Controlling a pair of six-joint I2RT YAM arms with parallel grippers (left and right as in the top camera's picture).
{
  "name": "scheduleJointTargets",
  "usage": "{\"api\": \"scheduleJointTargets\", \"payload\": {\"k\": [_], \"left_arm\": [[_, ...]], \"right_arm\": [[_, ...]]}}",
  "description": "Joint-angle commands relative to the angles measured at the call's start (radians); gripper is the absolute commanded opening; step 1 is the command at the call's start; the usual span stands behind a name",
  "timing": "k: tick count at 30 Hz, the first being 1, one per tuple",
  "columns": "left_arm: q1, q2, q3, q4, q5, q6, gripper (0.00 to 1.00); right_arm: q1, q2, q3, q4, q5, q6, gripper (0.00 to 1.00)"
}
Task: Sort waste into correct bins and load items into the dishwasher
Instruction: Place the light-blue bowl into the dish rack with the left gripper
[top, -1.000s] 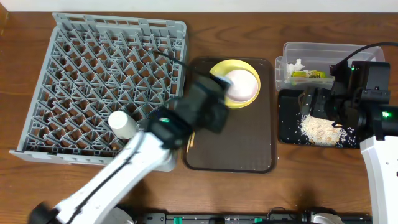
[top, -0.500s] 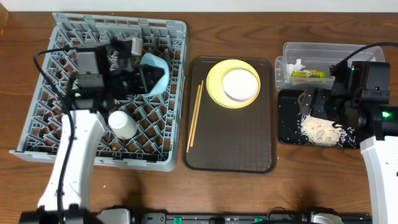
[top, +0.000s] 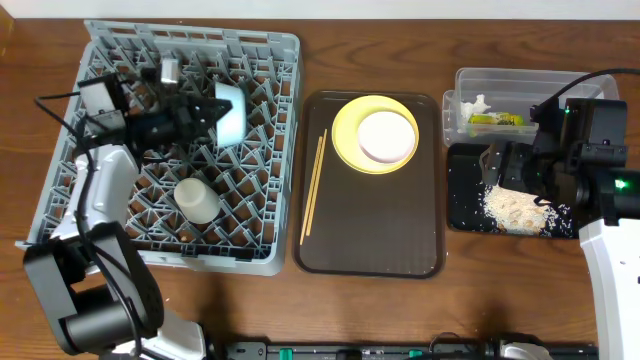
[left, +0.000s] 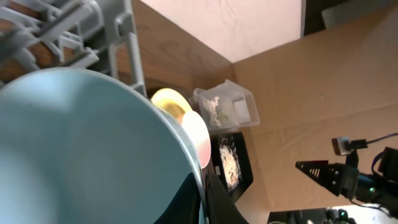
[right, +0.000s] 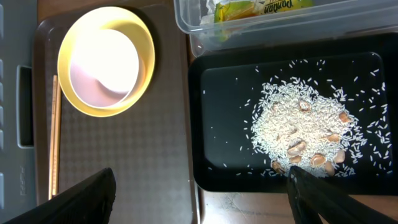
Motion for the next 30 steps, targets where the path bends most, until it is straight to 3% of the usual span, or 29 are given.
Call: {"api": "scheduleJointTargets", "payload": {"k": [1,30], "left_arm": [[0.032,0.005,0.006,0.011,0.063,-0.02,0.06],[0.126,0.114,-0.009,-0.013,0.037,-0.038,0.06]], "right_arm": [[-0.004,-0.007,0.016,-0.002,0.01,0.014,0.86],[-0.004,-0.007,0.016,-0.011,0.01,0.014,0.85]]}}
